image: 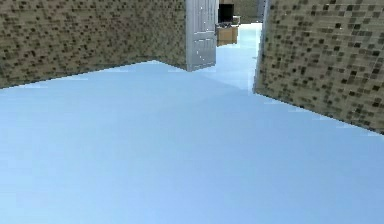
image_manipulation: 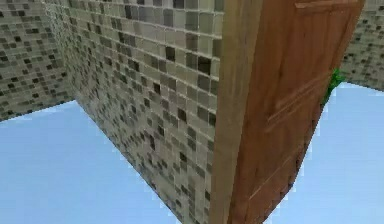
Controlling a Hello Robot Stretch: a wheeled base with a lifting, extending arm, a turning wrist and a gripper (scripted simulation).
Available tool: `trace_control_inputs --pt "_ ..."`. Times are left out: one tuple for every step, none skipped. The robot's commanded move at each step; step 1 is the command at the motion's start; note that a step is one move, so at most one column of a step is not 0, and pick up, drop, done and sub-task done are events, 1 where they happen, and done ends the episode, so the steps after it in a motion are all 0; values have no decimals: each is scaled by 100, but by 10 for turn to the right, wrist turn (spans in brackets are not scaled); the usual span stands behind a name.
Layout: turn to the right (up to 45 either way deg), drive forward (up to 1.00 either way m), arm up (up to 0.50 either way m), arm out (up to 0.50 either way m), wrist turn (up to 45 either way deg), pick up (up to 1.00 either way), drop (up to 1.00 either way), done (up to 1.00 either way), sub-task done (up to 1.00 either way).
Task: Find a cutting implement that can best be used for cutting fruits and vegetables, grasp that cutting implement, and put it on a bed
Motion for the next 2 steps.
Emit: trace_control_inputs --pt "60 0 0 0 0 0 0 0 0" --pt "0 100 0 0 0 0 0 0 0"
